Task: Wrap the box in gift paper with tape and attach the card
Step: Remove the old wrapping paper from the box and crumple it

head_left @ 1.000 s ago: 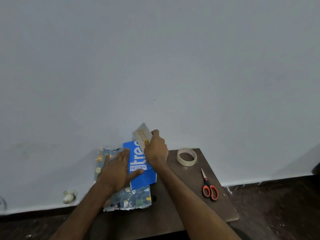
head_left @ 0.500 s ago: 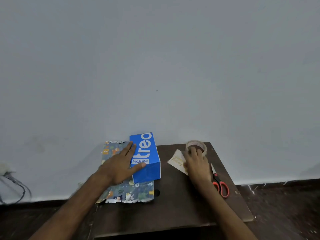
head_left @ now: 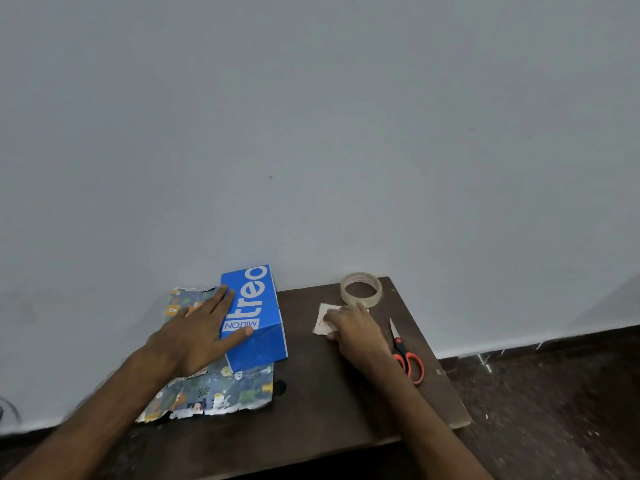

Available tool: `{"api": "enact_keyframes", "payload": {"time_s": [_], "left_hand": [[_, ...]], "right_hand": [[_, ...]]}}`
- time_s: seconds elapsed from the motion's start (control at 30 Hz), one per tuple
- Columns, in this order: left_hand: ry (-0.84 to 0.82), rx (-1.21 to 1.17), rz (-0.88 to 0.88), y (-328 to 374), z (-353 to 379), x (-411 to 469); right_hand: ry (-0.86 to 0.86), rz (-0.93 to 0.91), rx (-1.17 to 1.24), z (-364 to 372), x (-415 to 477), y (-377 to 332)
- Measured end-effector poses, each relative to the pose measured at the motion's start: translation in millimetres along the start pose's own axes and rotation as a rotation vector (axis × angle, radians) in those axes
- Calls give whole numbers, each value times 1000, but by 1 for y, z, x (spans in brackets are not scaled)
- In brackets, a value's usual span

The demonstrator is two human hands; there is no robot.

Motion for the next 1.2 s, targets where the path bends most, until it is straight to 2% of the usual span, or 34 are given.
{"api": "enact_keyframes", "payload": {"time_s": [0.1, 0.17, 0.27, 0.33, 0.43, 0.5, 0.6, 0.67, 0.8, 0.87, 0.93, 1.2], "left_hand": [[-11, 11, -11, 2, 0, 0], [-9, 18, -16, 1, 1, 1], [-9, 14, -17, 0, 3, 3], [-20, 20, -16, -1, 3, 3], [-20, 24, -18, -2, 3, 4], [-17, 45, -17, -2, 3, 5], [-22, 51, -20, -2, 3, 5], [-21, 54, -23, -2, 4, 6], [-22, 61, -28, -2, 5, 6], [-14, 64, -22, -1, 6, 6], [-6, 59, -20, -1, 5, 6], [-10, 54, -12, -3, 8, 7]], "right_hand": [[158, 139, -19, -11, 14, 27], [128, 249, -61, -11, 19, 45], [74, 313, -162, -12, 22, 52], [129, 288, -171, -23, 19, 41], [147, 123, -210, -36, 2, 7], [67, 27, -230, -37, -21, -15], [-175, -54, -251, -26, -53, -30], [-224, -95, -178, -16, -58, -24], [-83, 59, 134, -19, -46, 10], [-148, 152, 134, -15, -37, 26], [-171, 170, 110, -8, -23, 37], [-63, 242, 42, -5, 30, 66]]}}
Point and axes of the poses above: each hand's wrist, its own x-axis towards the middle knuckle, its own z-axis out of the palm, y = z × x, the point moved 3 cm from there along x, towards the middle knuckle, and after that the axes turned 11 degrees about z, right-handed, at the moved point
